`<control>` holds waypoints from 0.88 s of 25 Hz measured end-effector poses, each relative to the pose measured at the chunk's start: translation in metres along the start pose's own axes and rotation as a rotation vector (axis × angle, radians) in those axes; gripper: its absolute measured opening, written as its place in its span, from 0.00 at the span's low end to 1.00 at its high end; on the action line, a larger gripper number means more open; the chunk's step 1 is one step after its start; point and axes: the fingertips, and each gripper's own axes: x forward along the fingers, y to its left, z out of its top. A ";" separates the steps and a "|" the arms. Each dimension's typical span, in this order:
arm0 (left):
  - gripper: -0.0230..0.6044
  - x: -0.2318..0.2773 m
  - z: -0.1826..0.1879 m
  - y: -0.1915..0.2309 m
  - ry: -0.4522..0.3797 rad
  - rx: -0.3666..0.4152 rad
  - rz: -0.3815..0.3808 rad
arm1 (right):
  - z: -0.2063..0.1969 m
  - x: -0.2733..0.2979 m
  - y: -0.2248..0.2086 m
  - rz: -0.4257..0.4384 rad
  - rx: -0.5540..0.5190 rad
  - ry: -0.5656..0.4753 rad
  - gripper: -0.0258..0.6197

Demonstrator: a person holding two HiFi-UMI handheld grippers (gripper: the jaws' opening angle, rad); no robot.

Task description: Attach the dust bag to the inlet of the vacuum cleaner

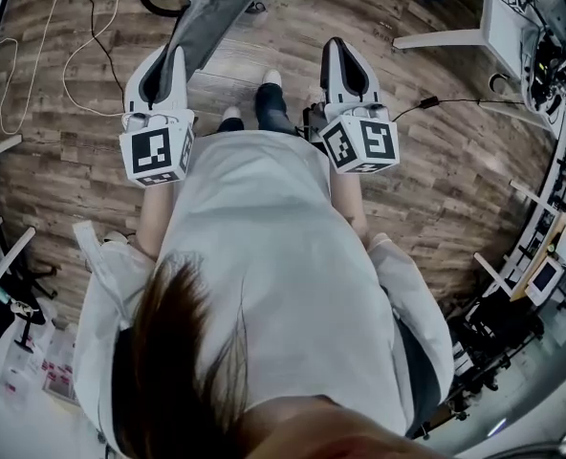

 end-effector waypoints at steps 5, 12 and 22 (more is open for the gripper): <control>0.10 0.036 0.012 0.004 -0.006 0.004 0.082 | 0.017 0.041 -0.034 0.068 -0.014 0.002 0.04; 0.10 0.076 0.022 0.002 -0.014 -0.017 0.180 | 0.030 0.079 -0.080 0.123 -0.025 0.023 0.04; 0.10 0.095 0.019 0.003 0.014 -0.039 0.238 | 0.026 0.108 -0.101 0.169 -0.017 0.068 0.04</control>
